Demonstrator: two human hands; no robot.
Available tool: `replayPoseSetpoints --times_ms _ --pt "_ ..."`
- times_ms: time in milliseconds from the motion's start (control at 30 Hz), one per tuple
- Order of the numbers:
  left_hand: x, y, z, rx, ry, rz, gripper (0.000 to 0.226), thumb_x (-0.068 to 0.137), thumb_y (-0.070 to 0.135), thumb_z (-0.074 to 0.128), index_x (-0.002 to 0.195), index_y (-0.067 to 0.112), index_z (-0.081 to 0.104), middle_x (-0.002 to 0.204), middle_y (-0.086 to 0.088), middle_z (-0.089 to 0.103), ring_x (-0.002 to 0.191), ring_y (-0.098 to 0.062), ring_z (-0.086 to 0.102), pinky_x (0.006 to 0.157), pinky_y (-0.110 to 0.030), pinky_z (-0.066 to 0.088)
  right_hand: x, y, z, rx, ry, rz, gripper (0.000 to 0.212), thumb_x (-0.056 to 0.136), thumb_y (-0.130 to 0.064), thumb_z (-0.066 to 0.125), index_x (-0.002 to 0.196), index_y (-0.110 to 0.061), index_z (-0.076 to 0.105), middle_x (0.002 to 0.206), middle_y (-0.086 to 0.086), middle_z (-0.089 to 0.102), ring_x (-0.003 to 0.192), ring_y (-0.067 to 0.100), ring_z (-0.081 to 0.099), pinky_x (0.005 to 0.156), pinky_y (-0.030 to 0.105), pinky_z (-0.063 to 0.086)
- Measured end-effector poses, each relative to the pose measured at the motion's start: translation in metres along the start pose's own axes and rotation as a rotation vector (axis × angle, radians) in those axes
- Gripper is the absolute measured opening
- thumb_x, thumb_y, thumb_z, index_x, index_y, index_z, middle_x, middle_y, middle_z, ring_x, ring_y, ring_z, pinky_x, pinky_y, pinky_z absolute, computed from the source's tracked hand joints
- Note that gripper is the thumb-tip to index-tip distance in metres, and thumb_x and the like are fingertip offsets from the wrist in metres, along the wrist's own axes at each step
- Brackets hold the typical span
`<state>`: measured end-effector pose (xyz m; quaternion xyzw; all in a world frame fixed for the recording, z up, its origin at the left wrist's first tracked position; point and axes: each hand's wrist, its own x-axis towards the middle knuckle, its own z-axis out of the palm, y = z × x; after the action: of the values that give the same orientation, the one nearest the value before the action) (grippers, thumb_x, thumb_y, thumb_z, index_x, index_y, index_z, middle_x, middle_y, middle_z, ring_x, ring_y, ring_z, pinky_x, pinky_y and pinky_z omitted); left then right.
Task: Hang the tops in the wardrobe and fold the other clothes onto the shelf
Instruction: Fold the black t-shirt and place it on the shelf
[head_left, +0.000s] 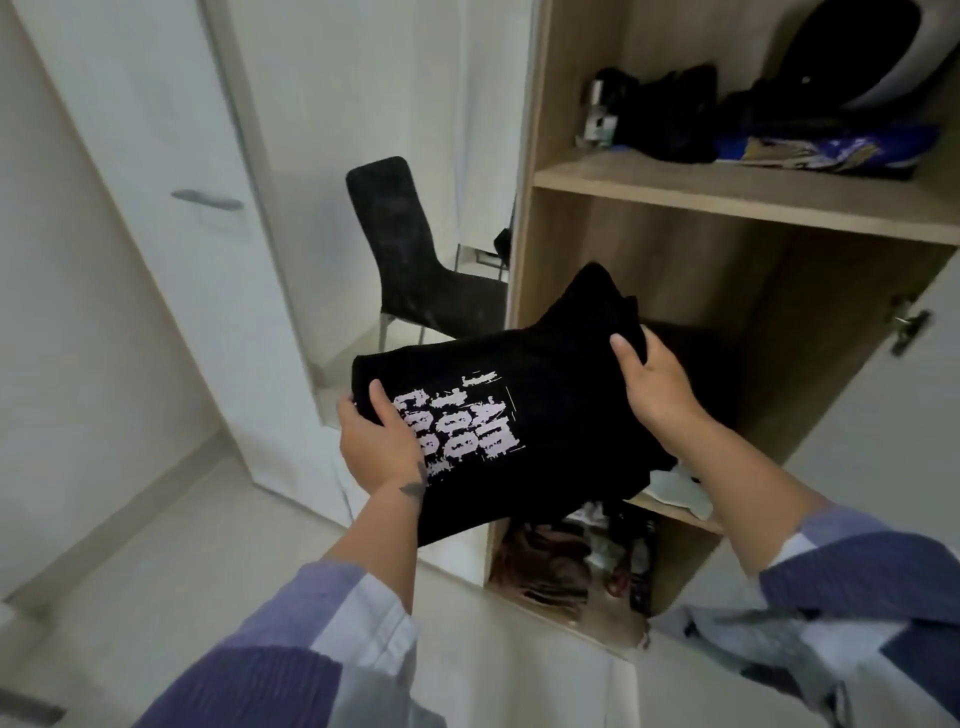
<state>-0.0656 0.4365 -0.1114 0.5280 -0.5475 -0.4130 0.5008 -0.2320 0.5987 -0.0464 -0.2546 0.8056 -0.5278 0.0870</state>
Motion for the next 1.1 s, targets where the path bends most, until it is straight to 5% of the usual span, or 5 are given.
replayPoseSetpoints --times_ms 100,233,567,767,1100 --pt "-0.018 0.006 0.048 0.040 -0.096 0.038 0.044 0.099 0.044 0.039 0.123 0.009 0.051 0.114 -0.005 0.063 0.104 -0.024 0.058 0.080 -0.025 0.038 0.014 0.033 -0.036 -0.030 0.088 0.049 0.051 0.099 -0.047 0.035 0.145 -0.025 0.036 0.142 -0.001 0.048 0.129 0.022 0.045 0.107 0.037 0.038" --pt "-0.039 0.006 0.117 0.105 -0.278 0.128 0.036 0.100 0.042 0.039 0.113 0.012 0.053 0.090 0.000 0.060 0.090 -0.025 0.060 0.069 -0.026 0.035 0.033 0.093 -0.070 -0.041 0.179 0.173 0.057 0.098 -0.052 0.033 0.148 -0.025 0.030 0.147 -0.001 0.042 0.134 0.023 0.040 0.109 0.038 0.035" --pt "-0.032 -0.071 0.325 0.234 -0.553 0.308 0.043 0.098 0.046 0.040 0.129 0.017 0.048 0.112 -0.011 0.065 0.099 -0.032 0.061 0.071 -0.031 0.042 0.119 0.273 -0.069 -0.044 0.374 0.377 0.054 0.098 -0.049 0.031 0.145 -0.022 0.036 0.144 0.003 0.046 0.132 0.026 0.043 0.108 0.039 0.035" --pt "-0.019 -0.137 0.407 0.295 -0.625 0.367 0.037 0.099 0.043 0.040 0.127 0.021 0.049 0.100 -0.009 0.066 0.082 -0.026 0.058 0.066 -0.033 0.044 0.169 0.360 -0.049 -0.203 0.431 0.407 0.047 0.100 -0.041 0.031 0.142 -0.021 0.040 0.136 0.010 0.053 0.125 0.033 0.048 0.101 0.035 0.037" --pt "-0.011 -0.188 0.452 0.597 -0.784 0.282 0.045 0.099 0.039 0.037 0.134 0.010 0.040 0.124 -0.019 0.056 0.110 -0.038 0.055 0.081 -0.039 0.043 0.181 0.405 -0.043 -0.623 0.340 0.622 0.047 0.097 -0.053 0.028 0.131 -0.025 0.043 0.114 0.018 0.061 0.103 0.038 0.057 0.076 0.039 0.042"
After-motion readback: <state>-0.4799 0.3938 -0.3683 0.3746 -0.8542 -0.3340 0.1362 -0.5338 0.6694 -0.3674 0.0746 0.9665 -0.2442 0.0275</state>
